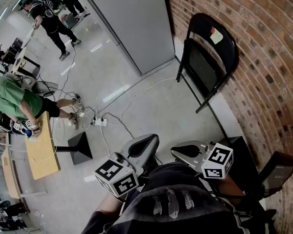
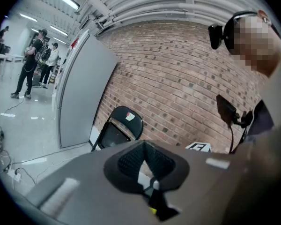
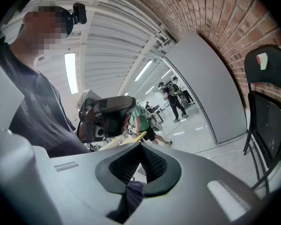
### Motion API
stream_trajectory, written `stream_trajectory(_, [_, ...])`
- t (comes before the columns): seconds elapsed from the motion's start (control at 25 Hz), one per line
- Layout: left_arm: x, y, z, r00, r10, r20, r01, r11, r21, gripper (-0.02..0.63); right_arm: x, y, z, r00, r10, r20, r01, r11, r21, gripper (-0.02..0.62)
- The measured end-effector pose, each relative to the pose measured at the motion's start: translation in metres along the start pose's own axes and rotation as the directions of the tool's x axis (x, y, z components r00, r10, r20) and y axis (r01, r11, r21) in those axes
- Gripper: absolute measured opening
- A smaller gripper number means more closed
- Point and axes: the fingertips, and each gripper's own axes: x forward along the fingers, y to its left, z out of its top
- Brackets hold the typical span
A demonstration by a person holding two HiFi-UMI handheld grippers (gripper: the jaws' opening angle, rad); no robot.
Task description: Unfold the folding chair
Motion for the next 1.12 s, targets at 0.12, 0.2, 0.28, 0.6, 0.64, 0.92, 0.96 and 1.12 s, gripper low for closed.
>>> stream_trajectory(0.12, [0.006,0.002,0.008,1.000,0.003,-0.018,-0.002,0.999,0.044,0.002,-0.003,-0.001,0.001,0.999,0.013,0.041,-0.016,0.997,0.075,0.002])
stream_trajectory(0.2, [0.008,0.007,0.014,1.000,-0.003,-0.018,0.004,0.998,0.059,0.002,-0.001,-0.004,0.002,0.999,0.000,0.043,-0.003,0.997,0.077,0.002])
stream_trajectory(0.28, [0.010,0.012,0.018,1.000,-0.016,-0.006,0.016,0.999,0.049,0.002,0.002,-0.008,0.003,0.999,-0.021,0.024,0.020,0.999,0.049,0.002])
stream_trajectory(0.6, [0.019,0.046,0.024,0.997,-0.065,0.037,0.065,0.998,-0.011,0.002,0.028,-0.025,0.013,0.997,-0.074,-0.028,0.075,0.997,0.013,0.002])
stream_trajectory(0.64, [0.020,0.053,0.026,0.997,-0.069,0.046,0.070,0.997,-0.023,0.002,0.034,-0.027,0.013,0.996,-0.081,-0.046,0.081,0.997,0.003,0.002])
stream_trajectory(0.92, [0.004,0.117,0.054,0.990,-0.070,0.125,0.080,0.994,-0.070,0.002,0.091,-0.045,0.035,0.985,-0.118,-0.125,0.108,0.991,-0.083,0.002])
stream_trajectory(0.96, [0.000,0.127,0.060,0.987,-0.068,0.143,0.078,0.995,-0.069,0.002,0.102,-0.047,0.039,0.984,-0.118,-0.136,0.107,0.990,-0.089,0.002])
stream_trajectory(1.12, [-0.024,0.176,0.071,0.977,-0.032,0.209,0.055,0.993,-0.107,0.002,0.150,-0.050,0.044,0.967,-0.096,-0.236,0.070,0.991,-0.117,0.002])
